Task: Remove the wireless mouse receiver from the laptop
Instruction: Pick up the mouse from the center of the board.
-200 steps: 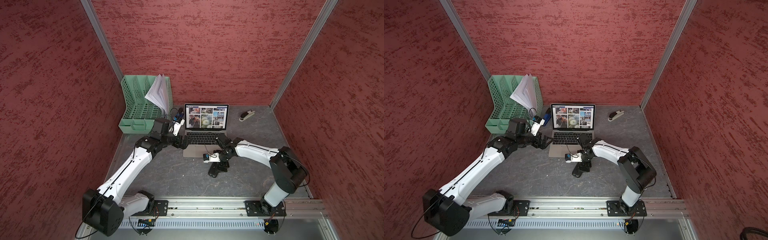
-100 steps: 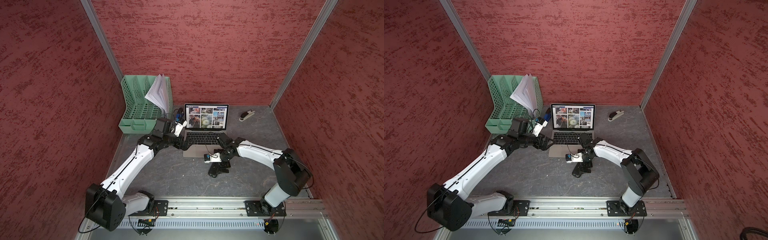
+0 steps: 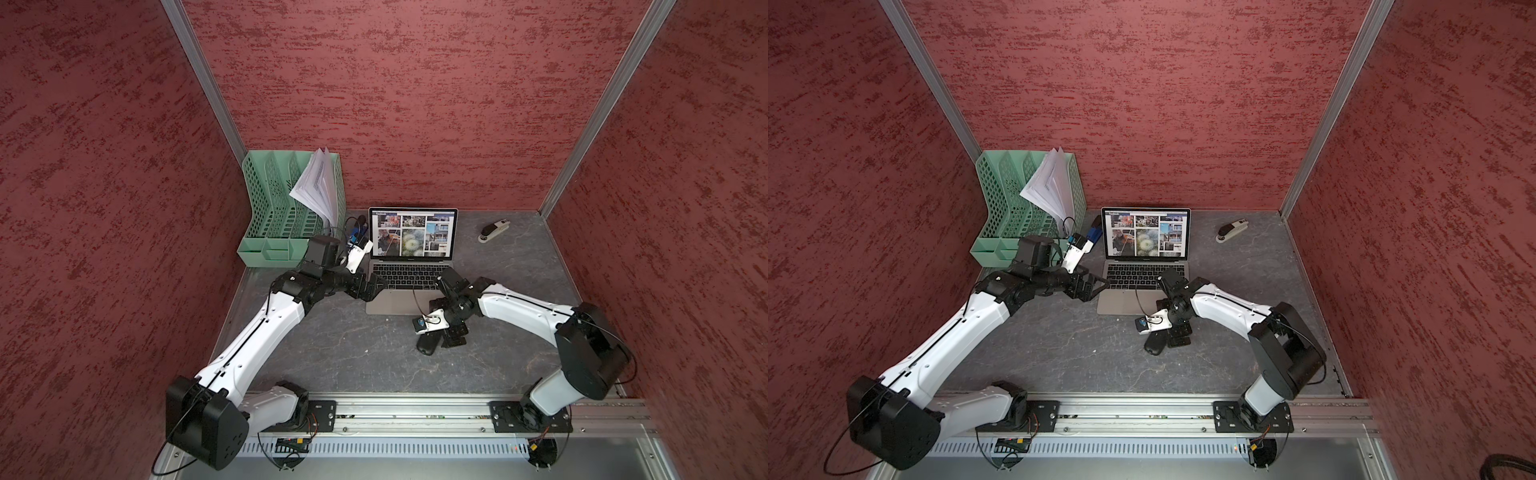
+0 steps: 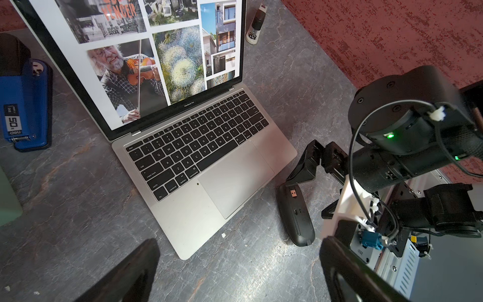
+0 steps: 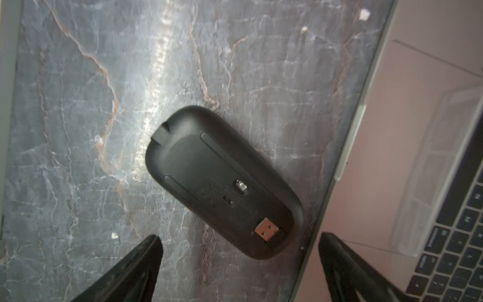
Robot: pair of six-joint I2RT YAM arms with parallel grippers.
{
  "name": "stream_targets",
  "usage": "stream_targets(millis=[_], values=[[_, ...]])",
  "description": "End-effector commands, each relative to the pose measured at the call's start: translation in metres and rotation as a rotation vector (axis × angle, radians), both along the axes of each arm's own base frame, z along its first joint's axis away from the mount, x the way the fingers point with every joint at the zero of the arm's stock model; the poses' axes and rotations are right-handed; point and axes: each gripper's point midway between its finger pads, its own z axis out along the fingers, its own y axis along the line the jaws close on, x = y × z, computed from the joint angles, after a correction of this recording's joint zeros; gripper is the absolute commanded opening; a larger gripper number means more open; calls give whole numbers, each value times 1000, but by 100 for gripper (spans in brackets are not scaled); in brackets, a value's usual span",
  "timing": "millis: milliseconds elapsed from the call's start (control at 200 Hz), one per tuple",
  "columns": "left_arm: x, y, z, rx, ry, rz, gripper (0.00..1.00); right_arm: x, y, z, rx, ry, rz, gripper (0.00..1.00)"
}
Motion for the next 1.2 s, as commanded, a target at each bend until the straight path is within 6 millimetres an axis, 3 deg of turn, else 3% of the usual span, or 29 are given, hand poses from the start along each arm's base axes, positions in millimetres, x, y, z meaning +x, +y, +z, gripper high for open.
stream_targets(millis=[0, 416, 631, 716, 816, 972, 1192], values=[[0, 1, 4, -5, -27, -17, 100, 8, 0, -4, -32, -68, 78, 99], [1, 1, -1, -6, -16, -25, 100, -1, 20, -19, -47, -78, 179, 98], [1, 2, 0, -10, -16, -24, 100, -1, 19, -23, -73, -75, 172, 97], [1, 2, 0, -10, -15, -23, 100, -2, 15, -25, -86, -75, 162, 90], [1, 2, 1, -17, -15, -23, 100, -5, 11, -27, -93, -76, 150, 74], [2, 2, 3, -26, -12, -17, 100, -8, 7, -29, -98, -64, 125, 60], [-5, 0, 20, -84, -23, -10, 100, -9, 12, -21, -57, -59, 64, 39]])
